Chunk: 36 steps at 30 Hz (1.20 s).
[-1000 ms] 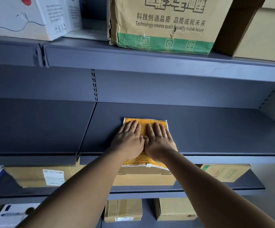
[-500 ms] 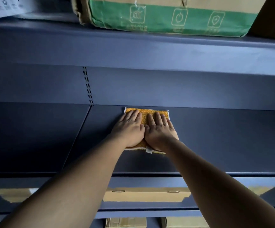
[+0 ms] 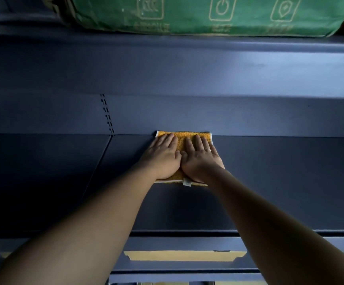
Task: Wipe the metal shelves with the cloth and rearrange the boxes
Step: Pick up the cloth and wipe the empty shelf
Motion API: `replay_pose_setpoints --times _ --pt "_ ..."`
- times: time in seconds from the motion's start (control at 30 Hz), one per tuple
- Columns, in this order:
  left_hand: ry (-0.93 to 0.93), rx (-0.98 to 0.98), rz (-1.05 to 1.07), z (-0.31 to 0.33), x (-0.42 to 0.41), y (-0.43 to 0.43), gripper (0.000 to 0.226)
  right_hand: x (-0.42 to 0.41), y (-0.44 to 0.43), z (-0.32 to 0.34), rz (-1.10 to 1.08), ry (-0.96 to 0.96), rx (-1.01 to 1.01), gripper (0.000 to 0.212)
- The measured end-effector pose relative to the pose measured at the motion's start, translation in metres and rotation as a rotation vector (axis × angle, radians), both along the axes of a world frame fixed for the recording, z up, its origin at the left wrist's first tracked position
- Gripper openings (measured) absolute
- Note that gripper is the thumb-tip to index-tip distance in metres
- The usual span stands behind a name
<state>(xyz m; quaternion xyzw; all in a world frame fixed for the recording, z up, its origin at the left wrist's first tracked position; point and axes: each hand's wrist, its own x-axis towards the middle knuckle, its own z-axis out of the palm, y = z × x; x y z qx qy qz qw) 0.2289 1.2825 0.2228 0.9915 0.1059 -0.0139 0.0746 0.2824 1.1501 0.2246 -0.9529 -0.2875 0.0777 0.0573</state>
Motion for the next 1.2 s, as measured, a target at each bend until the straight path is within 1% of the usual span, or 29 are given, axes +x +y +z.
replay_pose_setpoints --times 0.27,0.5,0.63,0.93,1.2 --pt "-0.004 -0.011 -0.033 -0.001 -0.006 0.015 0.062 -0.01 0.015 0.0 -0.059 -0.009 -0.001 0.066" --pt "-0.016 -0.014 -0.033 -0.001 -0.025 0.065 0.06 -0.025 0.065 0.0 -0.024 -0.001 -0.01 0.067" --pt "-0.038 -0.008 -0.041 0.0 -0.03 0.078 0.057 -0.025 0.082 -0.002 -0.024 -0.011 -0.011 0.068" --pt "-0.019 0.024 0.05 -0.002 -0.053 0.063 0.062 -0.046 0.072 -0.002 -0.01 -0.014 0.029 0.068" --pt "-0.016 0.013 0.017 0.0 -0.111 0.044 0.064 -0.106 0.048 -0.003 -0.022 -0.008 0.024 0.067"
